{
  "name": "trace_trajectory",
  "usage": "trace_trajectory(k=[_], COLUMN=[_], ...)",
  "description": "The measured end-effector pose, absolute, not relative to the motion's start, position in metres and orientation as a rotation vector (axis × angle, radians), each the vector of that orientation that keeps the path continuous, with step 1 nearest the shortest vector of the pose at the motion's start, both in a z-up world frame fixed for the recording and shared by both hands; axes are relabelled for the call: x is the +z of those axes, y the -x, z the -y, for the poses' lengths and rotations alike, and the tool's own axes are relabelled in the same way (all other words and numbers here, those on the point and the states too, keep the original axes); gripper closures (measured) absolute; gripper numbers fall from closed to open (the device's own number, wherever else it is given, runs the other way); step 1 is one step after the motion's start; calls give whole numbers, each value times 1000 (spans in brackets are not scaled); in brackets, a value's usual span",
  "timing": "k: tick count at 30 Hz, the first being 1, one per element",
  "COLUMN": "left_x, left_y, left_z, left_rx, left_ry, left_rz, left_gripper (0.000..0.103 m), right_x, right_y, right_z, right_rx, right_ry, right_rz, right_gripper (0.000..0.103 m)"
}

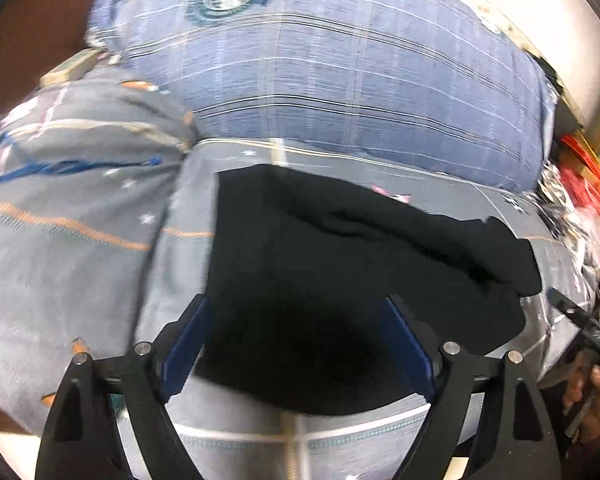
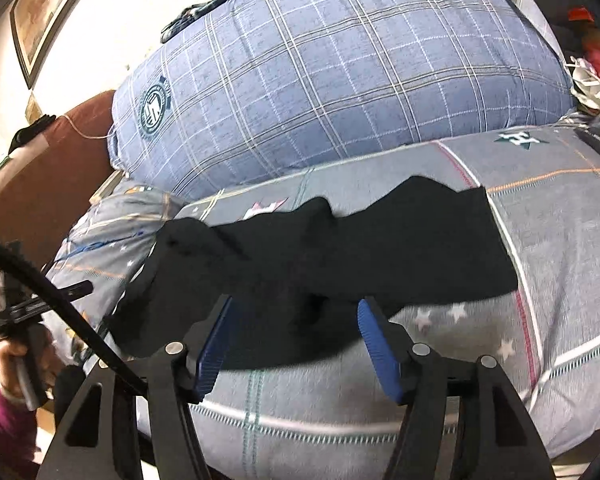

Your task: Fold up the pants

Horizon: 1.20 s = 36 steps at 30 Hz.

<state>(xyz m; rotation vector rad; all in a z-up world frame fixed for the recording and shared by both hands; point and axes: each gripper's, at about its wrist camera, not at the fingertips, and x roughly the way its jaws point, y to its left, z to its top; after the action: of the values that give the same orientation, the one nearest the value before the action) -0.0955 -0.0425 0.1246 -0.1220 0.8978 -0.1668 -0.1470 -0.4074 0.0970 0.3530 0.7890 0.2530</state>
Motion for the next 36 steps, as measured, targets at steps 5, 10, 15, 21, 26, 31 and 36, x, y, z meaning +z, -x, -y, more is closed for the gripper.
trace_trajectory(k=[5,10,15,21,26,31,36], left_x=[115,97,82,91,98,85,83], left_y=[67,43,16,9,2,-15,-32], left_z=[87,129,165,188,185,189,208], left_rx=[-254,-323,-356,-405,-402,-399,-392], left_ry=[115,115,129,119,176,208,171], left_rz=[-932,-991,-1036,-1017,-982,-1040,-1030], left_gripper=[18,18,18,18,4,4,4], right_x=[84,72,61,50,44,42,59], right_y=[127,116,107,95,85,76,62], right_z=[395,399,398,396,402,410,420], right_rx=[202,166,144,152,177,222,214], right_ry=[-176,-71,9,51,64,8,-47], right_rz=[-828,-854,-897,-885,-887,-872,-809], right_gripper=[35,30,28,27,27,79,94])
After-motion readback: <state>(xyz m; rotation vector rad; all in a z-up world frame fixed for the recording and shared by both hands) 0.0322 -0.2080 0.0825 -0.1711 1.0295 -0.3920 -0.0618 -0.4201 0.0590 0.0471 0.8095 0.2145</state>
